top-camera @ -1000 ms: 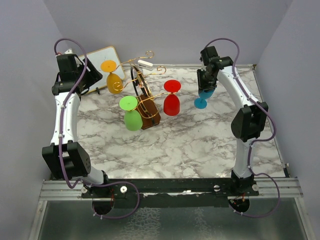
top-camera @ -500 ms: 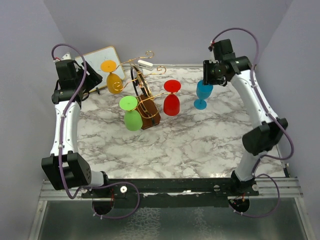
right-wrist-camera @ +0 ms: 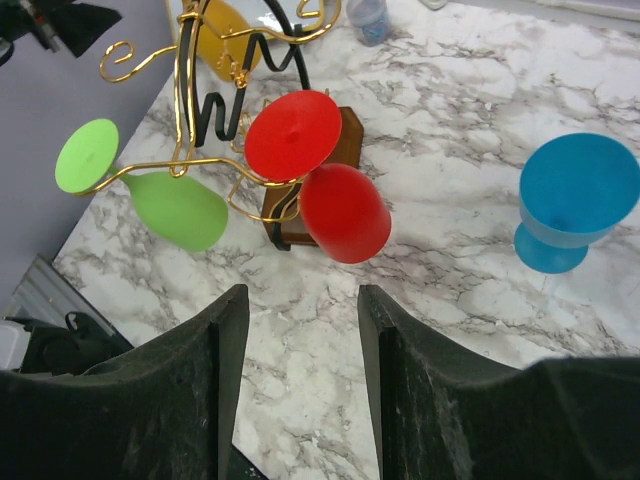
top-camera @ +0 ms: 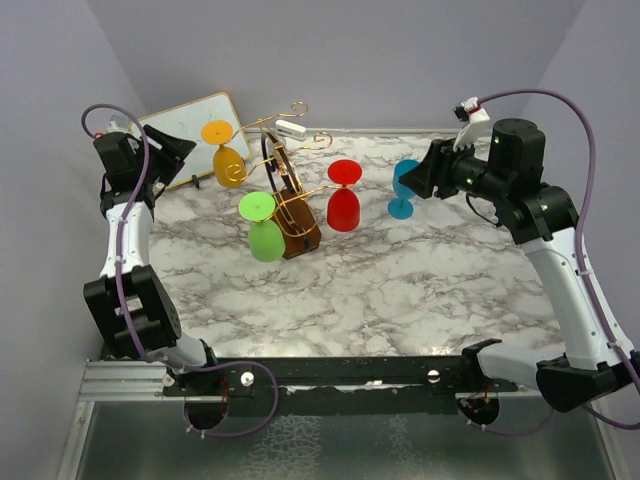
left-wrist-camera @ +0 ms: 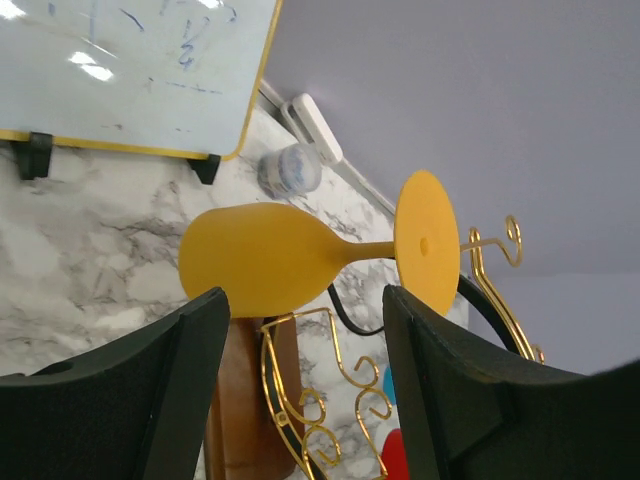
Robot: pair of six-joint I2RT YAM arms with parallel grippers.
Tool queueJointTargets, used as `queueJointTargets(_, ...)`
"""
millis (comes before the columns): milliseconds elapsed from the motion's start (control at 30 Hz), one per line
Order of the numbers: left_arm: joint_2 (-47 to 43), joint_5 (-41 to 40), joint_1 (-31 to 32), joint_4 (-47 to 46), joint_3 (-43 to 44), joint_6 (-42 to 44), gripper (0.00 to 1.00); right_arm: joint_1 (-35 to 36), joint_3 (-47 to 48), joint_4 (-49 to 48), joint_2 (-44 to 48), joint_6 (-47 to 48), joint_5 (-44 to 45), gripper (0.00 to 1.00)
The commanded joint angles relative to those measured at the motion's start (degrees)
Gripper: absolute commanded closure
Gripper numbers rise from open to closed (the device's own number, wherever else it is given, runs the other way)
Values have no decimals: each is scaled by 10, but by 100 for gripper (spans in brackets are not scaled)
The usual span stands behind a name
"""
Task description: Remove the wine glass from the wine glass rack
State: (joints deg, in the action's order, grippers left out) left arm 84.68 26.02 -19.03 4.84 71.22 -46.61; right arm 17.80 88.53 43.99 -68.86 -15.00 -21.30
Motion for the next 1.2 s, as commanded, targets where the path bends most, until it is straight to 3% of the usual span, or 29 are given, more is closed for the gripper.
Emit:
queueJointTargets(0, 40, 124, -1, -196, -22, -119, 35, 2, -26, -57, 16, -6, -54, 52)
queueJointTargets(233, 66, 145, 0, -264, -17, -162, 37, 2, -44, -74, 17, -4, -63, 53)
queueJointTargets(1000, 159, 156, 25, -302, 52, -211, 47, 2, -52, -87, 15, -4, -59, 54)
queueJointTargets(1100, 164, 161, 27, -295, 57, -206, 55, 2, -54, -88, 15, -4, -58, 54)
queueJointTargets(1167, 161, 163, 27, -295, 54, -205, 67, 2, -55, -87, 16, -4, -57, 54)
